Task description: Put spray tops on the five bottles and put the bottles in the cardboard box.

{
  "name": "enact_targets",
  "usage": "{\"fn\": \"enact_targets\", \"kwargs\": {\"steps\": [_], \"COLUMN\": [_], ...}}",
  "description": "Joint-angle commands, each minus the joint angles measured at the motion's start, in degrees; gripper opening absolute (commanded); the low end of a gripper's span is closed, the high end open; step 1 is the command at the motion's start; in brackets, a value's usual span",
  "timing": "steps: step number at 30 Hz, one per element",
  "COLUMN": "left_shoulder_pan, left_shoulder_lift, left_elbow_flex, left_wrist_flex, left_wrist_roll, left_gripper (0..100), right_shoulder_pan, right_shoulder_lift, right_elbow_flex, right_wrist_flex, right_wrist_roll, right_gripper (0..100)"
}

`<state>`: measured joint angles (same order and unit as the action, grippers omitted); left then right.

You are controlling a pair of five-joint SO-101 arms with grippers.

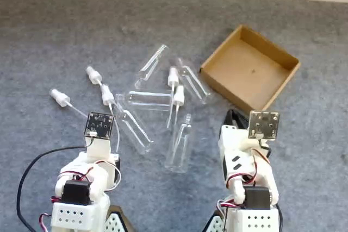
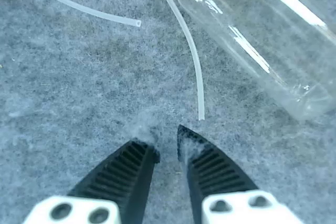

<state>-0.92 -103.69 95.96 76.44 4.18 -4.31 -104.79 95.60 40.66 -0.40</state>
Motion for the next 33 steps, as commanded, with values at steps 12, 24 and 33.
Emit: {"fn": "enact_targets", "kwargs": {"steps": [12,24,33], "left_shoulder_pan": [-0.4,-0.4,-0.4], "left_shoulder_lift": [-0.4,-0.4,-0.4], "left_elbow_flex": [1.1,1.1,1.1], "left_wrist_flex": [0.4,0.4,0.4], "left_wrist_roll": [0.9,0.9,0.9], "left_gripper": [1,1,1], "right_shoulder_pan": [-5.0,-3.4,4.1], "right_shoulder_lift": [-0.6,-0.6,-0.6], "right_elbow_flex": [9.3,9.3,8.9], "right_wrist_flex": [23.8,19.9,-3.3], "right_wrist_roll": [-0.4,-0.4,1.5], "right_gripper": [2.0,2.0,2.1]}}
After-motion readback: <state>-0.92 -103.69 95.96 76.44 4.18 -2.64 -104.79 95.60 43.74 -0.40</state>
